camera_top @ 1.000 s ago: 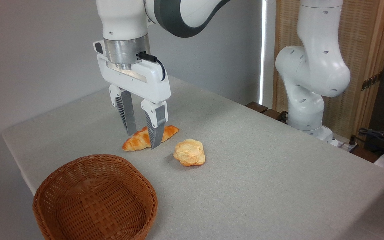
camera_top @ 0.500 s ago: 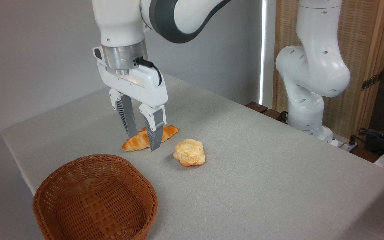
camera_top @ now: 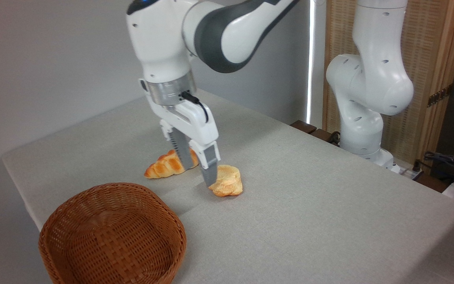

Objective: Put bread into the basket
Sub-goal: 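Move the gripper over the round bun and lower around it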

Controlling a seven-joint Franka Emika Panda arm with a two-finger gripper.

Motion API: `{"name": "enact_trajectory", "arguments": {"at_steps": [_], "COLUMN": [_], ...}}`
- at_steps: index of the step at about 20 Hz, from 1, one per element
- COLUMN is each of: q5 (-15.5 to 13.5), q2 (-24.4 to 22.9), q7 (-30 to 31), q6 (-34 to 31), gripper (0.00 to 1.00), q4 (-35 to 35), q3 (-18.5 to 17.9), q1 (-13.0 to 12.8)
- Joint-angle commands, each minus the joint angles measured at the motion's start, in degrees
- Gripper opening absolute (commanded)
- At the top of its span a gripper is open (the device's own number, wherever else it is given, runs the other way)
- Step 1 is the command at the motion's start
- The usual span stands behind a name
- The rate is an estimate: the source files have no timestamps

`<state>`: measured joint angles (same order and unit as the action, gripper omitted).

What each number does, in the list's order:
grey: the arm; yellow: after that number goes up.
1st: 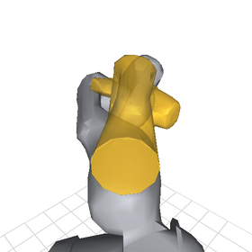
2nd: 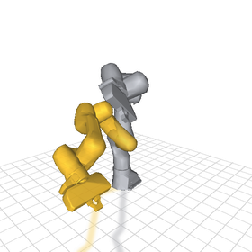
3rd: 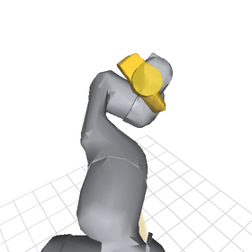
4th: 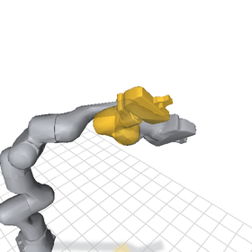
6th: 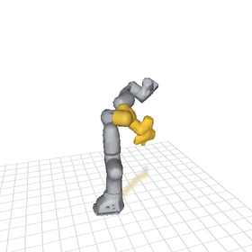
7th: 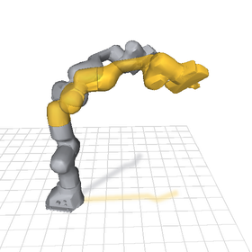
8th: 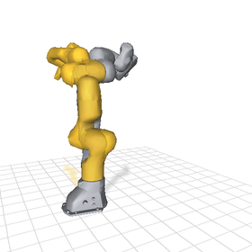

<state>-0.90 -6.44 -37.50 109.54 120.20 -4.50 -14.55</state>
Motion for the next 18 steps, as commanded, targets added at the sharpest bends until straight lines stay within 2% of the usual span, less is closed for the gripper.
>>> {"name": "enact_trajectory", "arguments": {"at_steps": [1,10,17,18], "q5": [-0.3,-0.2,-0.3,-0.3], "q2": [-4.3,-0.2,0.5,0.5], "q7": [-3.7,-3.9,-3.5,-3.3], "q6": [0.5,0.5,0.6,0.6], "gripper": [1.00,1.00,1.00,0.87], "q4": [5.1,5.1,4.8,4.7], "q3": [-0.8,-0.7,-0.5,-0.5], "q1": [0.1,-0.1,-0.3,-0.3]}}
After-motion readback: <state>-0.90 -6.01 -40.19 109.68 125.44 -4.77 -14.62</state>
